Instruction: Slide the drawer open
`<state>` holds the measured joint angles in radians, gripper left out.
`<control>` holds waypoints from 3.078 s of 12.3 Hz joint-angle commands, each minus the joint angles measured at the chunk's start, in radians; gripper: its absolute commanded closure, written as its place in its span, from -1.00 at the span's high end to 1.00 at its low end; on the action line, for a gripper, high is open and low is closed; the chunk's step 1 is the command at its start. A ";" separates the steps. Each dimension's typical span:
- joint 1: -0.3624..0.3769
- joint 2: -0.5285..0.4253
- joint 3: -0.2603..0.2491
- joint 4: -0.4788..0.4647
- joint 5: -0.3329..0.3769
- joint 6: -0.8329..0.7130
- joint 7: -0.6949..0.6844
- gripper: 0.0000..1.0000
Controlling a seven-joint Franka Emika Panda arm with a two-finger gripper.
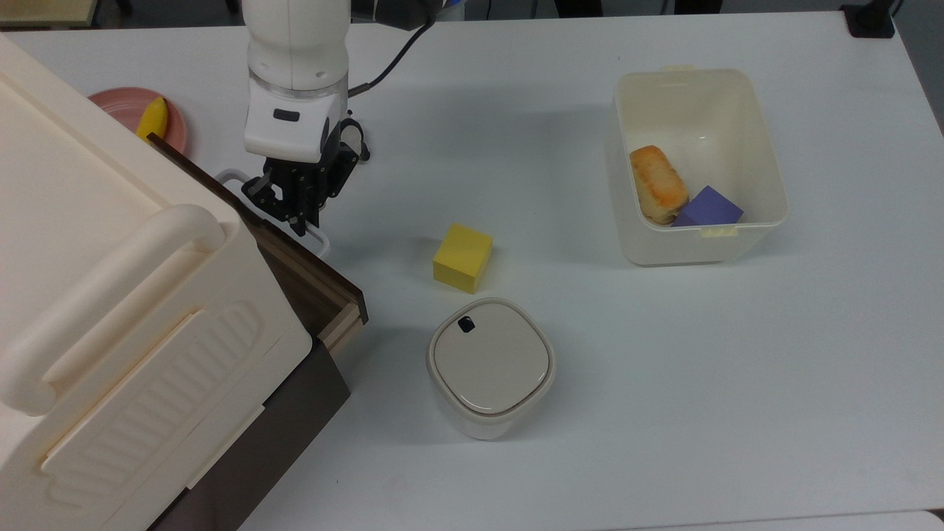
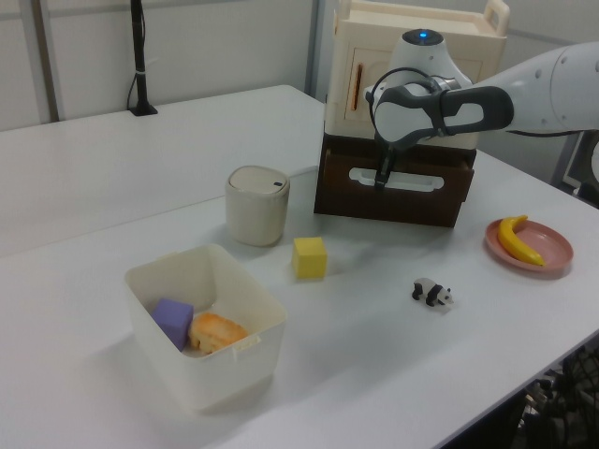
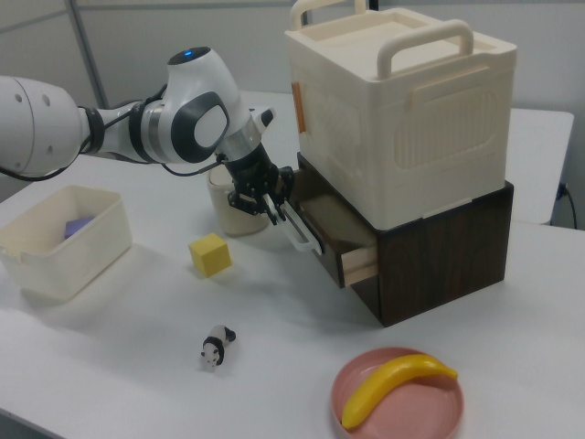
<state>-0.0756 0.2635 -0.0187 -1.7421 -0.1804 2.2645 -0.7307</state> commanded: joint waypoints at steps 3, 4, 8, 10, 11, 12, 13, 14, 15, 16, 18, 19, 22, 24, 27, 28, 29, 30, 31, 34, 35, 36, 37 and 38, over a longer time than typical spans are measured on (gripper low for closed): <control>0.016 -0.067 0.028 -0.065 0.013 -0.023 0.028 -0.98; 0.016 -0.069 0.028 -0.065 0.013 -0.023 0.027 -0.98; 0.013 -0.076 0.028 -0.065 0.013 -0.028 0.017 -0.98; 0.014 -0.079 0.028 -0.066 0.013 -0.039 0.014 -0.98; 0.014 -0.083 0.028 -0.066 0.013 -0.043 0.014 -0.98; 0.014 -0.084 0.028 -0.066 0.013 -0.048 0.014 -0.98; 0.014 -0.086 0.028 -0.069 0.013 -0.049 0.014 -0.98; 0.014 -0.093 0.028 -0.074 0.013 -0.049 0.013 -0.98; 0.014 -0.095 0.028 -0.077 0.013 -0.049 0.013 -0.98; 0.014 -0.096 0.028 -0.082 0.013 -0.049 0.013 -0.98; 0.016 -0.095 0.028 -0.083 0.013 -0.049 0.013 -0.98; 0.016 -0.092 0.028 -0.088 0.012 -0.049 0.011 -0.98; 0.017 -0.089 0.028 -0.089 0.012 -0.049 -0.003 -0.97; 0.019 -0.087 0.028 -0.089 0.013 -0.049 -0.001 -0.95; 0.019 -0.087 0.028 -0.086 0.013 -0.049 0.002 -0.74; 0.017 -0.086 0.028 -0.085 0.013 -0.049 0.011 -0.47; 0.019 -0.086 0.028 -0.083 0.013 -0.049 0.013 -0.32; 0.017 -0.087 0.028 -0.082 0.013 -0.049 0.014 -0.26; 0.017 -0.087 0.028 -0.082 0.015 -0.051 0.014 -0.25; 0.019 -0.089 0.028 -0.080 0.016 -0.051 0.014 -0.26; 0.017 -0.090 0.028 -0.079 0.021 -0.053 0.014 -0.30; 0.017 -0.093 0.028 -0.076 0.022 -0.066 0.016 -0.31; 0.019 -0.096 0.028 -0.071 0.025 -0.094 0.017 -0.31; 0.019 -0.113 0.029 -0.048 0.028 -0.152 0.039 -0.23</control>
<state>-0.0631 0.2101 0.0073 -1.7901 -0.1724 2.2183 -0.7300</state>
